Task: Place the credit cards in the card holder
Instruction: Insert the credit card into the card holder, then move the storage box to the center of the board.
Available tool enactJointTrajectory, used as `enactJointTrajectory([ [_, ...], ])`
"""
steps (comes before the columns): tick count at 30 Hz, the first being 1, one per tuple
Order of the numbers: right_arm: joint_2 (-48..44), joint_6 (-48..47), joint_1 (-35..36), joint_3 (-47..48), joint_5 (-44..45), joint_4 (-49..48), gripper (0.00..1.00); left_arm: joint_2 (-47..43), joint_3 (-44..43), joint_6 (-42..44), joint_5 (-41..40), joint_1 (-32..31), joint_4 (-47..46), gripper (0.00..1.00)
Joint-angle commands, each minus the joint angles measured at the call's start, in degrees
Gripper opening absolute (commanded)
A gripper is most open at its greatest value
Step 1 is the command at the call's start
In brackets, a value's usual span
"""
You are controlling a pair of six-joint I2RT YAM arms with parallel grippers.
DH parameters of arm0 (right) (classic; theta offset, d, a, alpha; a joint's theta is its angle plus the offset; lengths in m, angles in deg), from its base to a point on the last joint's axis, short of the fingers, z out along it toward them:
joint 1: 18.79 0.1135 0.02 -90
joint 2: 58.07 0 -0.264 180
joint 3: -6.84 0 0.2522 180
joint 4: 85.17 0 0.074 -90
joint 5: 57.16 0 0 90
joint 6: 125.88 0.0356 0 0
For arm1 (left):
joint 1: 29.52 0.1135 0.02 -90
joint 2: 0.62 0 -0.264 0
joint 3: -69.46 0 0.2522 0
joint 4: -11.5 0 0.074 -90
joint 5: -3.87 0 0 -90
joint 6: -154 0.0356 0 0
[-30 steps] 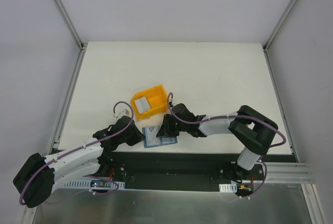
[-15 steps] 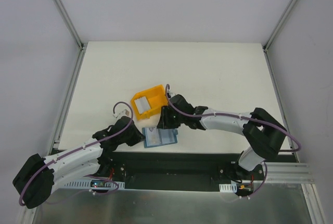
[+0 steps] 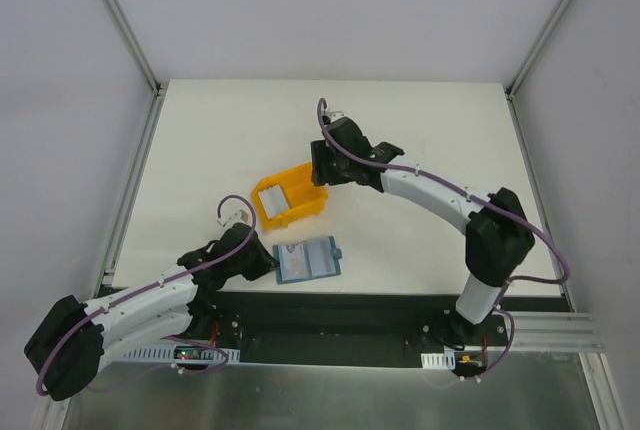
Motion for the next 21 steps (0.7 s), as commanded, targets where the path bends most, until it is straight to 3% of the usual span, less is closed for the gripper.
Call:
enactJointTrajectory([
  [1,6.56,-4.99,-2.00,5.72,-2.59,6.44,0.54,0.02,-0.23,1.49,-0.86,-0.08,3.69,0.00],
  [11,12.46,-7.02,-2.71,8.98,-2.51,7.23,0.53,0.11,-0.32,1.49,-0.42,-0.08,3.69,0.00],
  [21,11.49,-8.42,-4.37,6.70,0.92,7.15,0.41,0.54,-0.41,1.14,-0.42,-0.08,3.69,0.00],
])
